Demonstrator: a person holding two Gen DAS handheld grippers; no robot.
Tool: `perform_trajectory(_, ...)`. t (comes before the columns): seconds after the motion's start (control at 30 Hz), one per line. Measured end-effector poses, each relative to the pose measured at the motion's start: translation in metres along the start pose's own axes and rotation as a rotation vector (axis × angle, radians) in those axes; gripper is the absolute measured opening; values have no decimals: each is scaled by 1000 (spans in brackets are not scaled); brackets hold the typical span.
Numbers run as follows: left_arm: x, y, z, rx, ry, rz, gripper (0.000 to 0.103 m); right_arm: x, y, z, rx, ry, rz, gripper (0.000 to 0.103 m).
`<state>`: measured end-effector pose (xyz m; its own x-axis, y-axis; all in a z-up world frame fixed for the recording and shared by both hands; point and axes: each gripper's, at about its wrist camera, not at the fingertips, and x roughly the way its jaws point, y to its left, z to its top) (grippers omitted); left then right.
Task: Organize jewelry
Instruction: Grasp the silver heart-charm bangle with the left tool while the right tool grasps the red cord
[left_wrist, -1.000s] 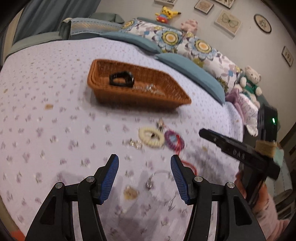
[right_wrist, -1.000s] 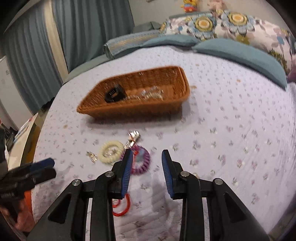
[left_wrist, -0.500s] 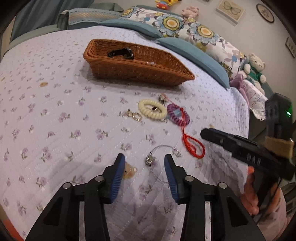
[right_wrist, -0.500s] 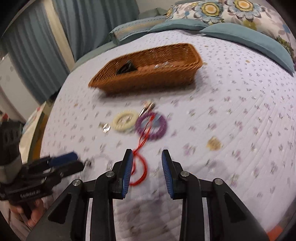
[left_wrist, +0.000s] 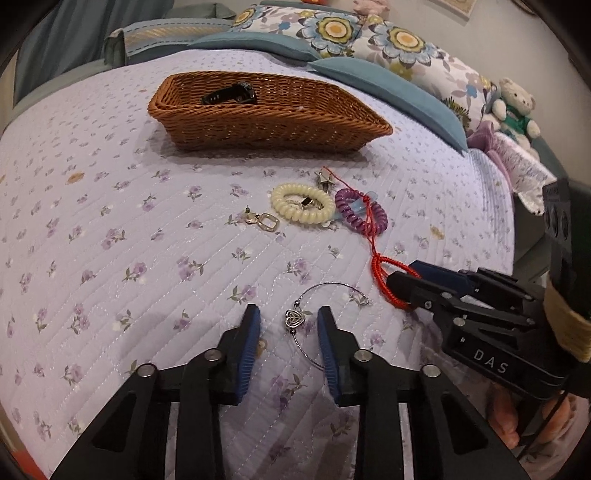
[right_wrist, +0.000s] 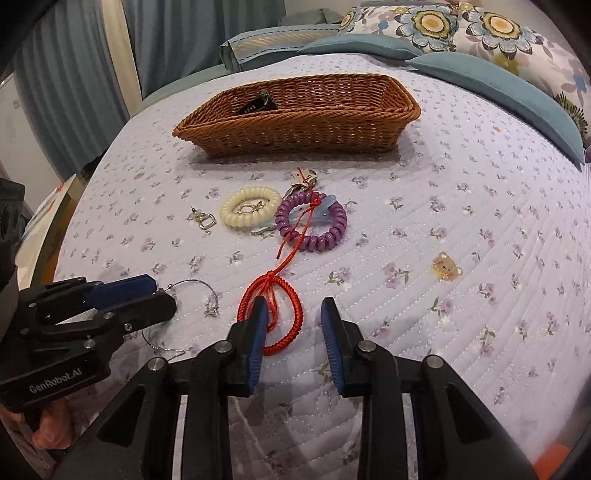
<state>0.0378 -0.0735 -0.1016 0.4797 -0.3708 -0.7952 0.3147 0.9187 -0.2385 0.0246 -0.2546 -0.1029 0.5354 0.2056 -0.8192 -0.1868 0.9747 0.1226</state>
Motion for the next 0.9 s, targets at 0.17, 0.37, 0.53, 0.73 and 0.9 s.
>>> perform_trajectory(0.17, 3, -10, 0, 55, 4, 42, 10, 1, 4, 0, -25, 2, 25, 6)
perform_trajectory(0.37, -9, -8, 0, 50, -51, 26, 10, -11, 5, -1, -25, -41, 77, 5)
perform_trajectory(0.53, -30, 0, 5, 8, -124, -2, 10, -31, 12, 3, -50, -92, 118, 5)
perform_trajectory(0.73, -58, 4, 21, 1, -205, -17, 10, -55, 12, 19, -44, -163, 146, 5)
perform_trajectory(0.9, -77, 8, 40, -2, -264, -32, 10, -64, 7, 40, -35, -200, 132, 5)
